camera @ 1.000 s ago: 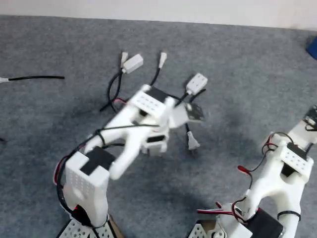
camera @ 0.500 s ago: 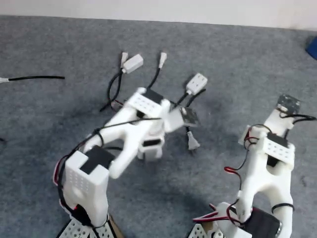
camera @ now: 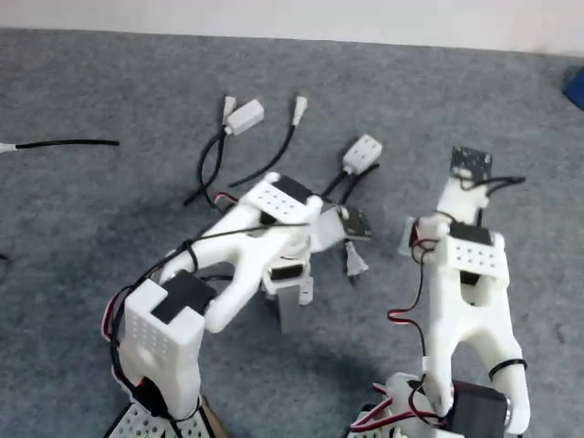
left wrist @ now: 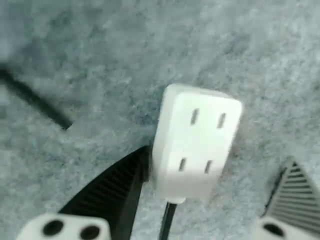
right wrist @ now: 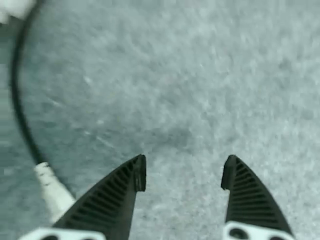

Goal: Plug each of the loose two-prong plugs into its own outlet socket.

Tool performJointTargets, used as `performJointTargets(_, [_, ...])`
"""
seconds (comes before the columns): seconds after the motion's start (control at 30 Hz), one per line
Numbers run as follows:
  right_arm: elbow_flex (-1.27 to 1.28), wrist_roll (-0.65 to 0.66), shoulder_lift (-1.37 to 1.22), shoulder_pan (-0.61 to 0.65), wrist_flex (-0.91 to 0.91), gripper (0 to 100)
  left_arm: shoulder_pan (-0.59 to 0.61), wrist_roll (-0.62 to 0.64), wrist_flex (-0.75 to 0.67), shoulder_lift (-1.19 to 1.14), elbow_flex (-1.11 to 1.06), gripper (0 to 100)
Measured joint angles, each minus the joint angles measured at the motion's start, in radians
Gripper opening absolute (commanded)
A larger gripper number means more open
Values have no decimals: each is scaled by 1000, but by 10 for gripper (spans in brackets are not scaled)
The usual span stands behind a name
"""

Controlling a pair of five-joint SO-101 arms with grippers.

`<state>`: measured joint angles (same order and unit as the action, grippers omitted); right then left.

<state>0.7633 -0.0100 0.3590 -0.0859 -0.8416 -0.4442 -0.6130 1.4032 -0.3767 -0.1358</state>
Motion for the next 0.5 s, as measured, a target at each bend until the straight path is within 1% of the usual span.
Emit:
performJointTargets(0.13, [-150, 0, -2, 110, -140, 242, 72, 2, 0, 20, -6, 402])
performJointTargets(0.27, [-238, 0, -2, 229, -199, 242, 143, 2, 0, 149, -37, 403])
performJointTargets(0.37, [-247, 0, -2, 258, -204, 242, 207, -15, 2, 288, -98, 403])
performJointTargets(0.5, [-249, 0, -77, 258, -203, 242, 348, -94, 2, 488, -203, 403])
